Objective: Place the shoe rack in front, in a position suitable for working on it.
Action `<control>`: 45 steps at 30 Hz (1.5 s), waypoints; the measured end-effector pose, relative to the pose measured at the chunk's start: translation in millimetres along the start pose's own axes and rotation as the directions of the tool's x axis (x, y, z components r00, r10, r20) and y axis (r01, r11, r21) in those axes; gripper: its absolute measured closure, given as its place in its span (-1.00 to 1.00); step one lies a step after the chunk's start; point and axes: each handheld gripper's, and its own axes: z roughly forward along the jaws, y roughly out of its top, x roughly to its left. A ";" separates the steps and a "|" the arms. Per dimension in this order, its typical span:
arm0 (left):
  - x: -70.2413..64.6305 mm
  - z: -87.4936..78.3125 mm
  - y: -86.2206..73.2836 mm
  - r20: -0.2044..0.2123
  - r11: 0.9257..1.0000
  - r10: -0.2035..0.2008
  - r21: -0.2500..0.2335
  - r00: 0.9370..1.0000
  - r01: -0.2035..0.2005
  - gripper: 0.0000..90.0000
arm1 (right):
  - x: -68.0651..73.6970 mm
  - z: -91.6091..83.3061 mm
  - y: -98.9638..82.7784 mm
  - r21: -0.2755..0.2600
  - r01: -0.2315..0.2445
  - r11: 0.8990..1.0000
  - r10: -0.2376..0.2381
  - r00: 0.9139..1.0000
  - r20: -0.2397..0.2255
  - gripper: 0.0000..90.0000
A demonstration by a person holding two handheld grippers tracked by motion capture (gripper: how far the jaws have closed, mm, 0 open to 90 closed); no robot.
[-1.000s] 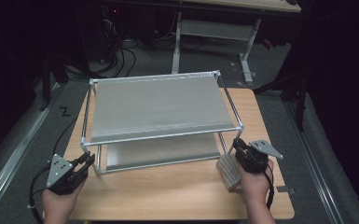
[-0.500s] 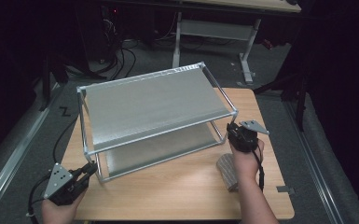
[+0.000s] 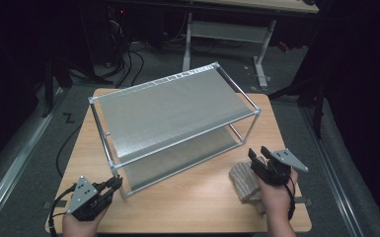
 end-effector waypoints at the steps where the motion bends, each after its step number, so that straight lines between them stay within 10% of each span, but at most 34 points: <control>1: -3.2 3.5 1.3 0.010 1.000 0.007 0.001 1.000 -0.007 0.78 | -2.1 -5.2 -4.0 -0.003 0.003 1.000 -0.003 1.000 0.007 0.10; 16: -55.3 50.9 18.1 0.138 0.999 0.054 -0.006 0.989 -0.054 0.77 | -24.5 -28.4 -55.9 0.027 -0.069 0.997 0.068 0.996 0.049 -0.12; 45: -60.9 10.4 -1.6 0.164 1.000 0.027 -0.012 0.986 -0.026 0.72 | -15.9 -24.8 -59.7 0.060 -0.064 0.996 0.063 0.998 0.022 -0.14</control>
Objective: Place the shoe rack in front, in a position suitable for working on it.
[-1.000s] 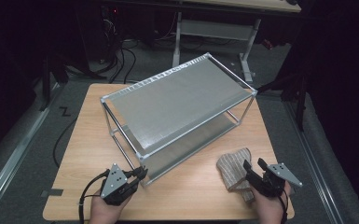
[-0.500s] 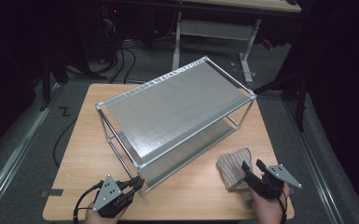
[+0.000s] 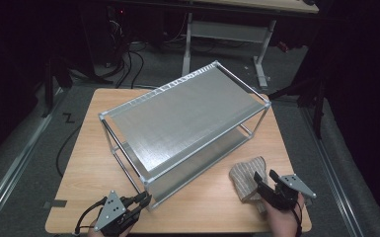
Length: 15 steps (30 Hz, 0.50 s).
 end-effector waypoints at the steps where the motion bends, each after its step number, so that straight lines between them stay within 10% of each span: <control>1: -0.5 -1.4 -0.4 -0.001 1.000 -0.002 0.001 1.000 0.002 0.66 | 0.2 0.3 -0.2 0.004 0.004 1.000 -0.004 1.000 -0.002 -0.15; 15: -7.9 0.1 3.1 0.004 1.000 0.011 0.000 1.000 -0.011 0.75 | 0.9 2.0 -0.8 0.016 0.005 1.000 -0.005 1.000 -0.002 -0.17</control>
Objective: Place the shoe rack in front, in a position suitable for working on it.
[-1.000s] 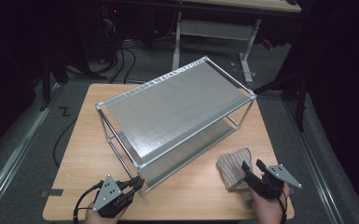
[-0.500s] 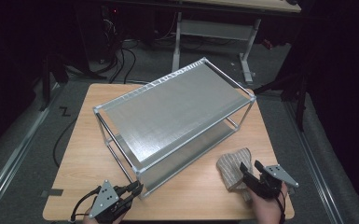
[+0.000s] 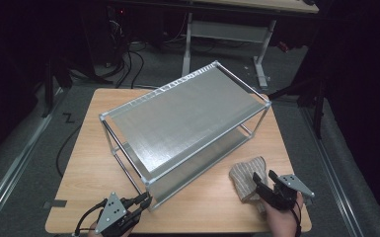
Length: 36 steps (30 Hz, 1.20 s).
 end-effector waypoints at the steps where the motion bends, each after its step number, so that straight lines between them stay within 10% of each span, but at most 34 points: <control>1: -3.3 0.7 -0.5 0.008 1.000 0.010 -0.003 1.000 -0.010 0.77 | -0.3 -0.1 -0.2 0.001 -0.001 1.000 0.001 1.000 0.000 -0.17; 14: 4.3 -14.2 -5.5 0.005 0.999 -0.040 -0.015 0.999 0.040 0.43 | 2.3 0.5 -0.3 0.008 0.017 1.000 -0.017 1.000 -0.009 -0.21; 19: 19.4 -22.0 -3.0 -0.069 1.000 -0.015 -0.009 0.998 0.014 0.19 | 1.7 3.1 -0.3 0.040 0.028 0.999 -0.028 1.000 -0.011 -0.40; 27: 50.8 -4.8 8.4 -0.119 1.000 -0.004 0.005 0.993 0.004 0.02 | 1.6 7.6 -2.8 0.086 0.059 0.995 -0.058 0.998 -0.015 -0.42; 36: 69.5 13.7 -20.2 -0.121 0.993 -0.037 0.108 0.992 0.051 -0.06 | 0.9 19.5 -13.4 0.172 0.078 0.982 -0.075 0.997 -0.028 -0.43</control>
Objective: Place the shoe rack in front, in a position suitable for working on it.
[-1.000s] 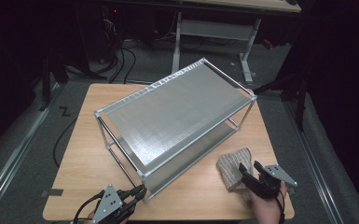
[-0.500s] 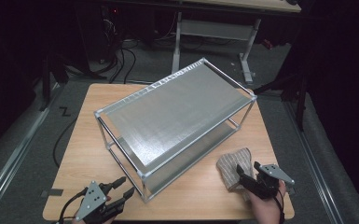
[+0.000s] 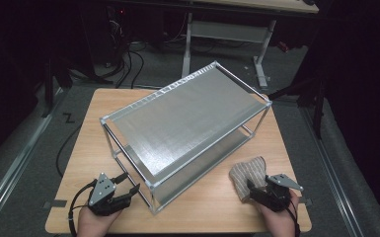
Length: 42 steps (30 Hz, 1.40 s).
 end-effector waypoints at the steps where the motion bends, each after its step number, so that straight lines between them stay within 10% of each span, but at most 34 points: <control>1: 0.9 1.1 -1.7 0.013 1.000 -0.002 0.013 1.000 0.002 -0.06 | 0.0 0.0 0.0 0.000 0.000 1.000 0.000 1.000 0.000 -0.43; 11: 4.1 -1.4 -11.6 0.044 0.999 -0.051 -0.008 0.998 0.052 -0.04 | 5.5 15.8 -7.8 0.094 0.055 0.994 -0.053 0.998 -0.025 -0.31; 16: -3.6 -4.8 -8.2 0.050 1.000 -0.016 -0.024 0.999 0.017 -0.03 | 4.7 12.0 -5.0 0.080 0.054 0.995 -0.051 0.998 -0.045 0.46; 28: -13.8 -17.8 -1.9 0.121 0.995 -0.006 -0.097 0.993 0.018 -0.18 | 23.7 16.8 33.2 -0.080 0.058 0.995 -0.062 0.997 -0.042 0.48; 42: -31.0 -24.9 5.3 0.211 0.990 0.054 -0.140 0.976 -0.024 -0.32 | 37.1 97.3 95.5 -0.053 0.062 0.997 -0.064 0.998 -0.028 0.47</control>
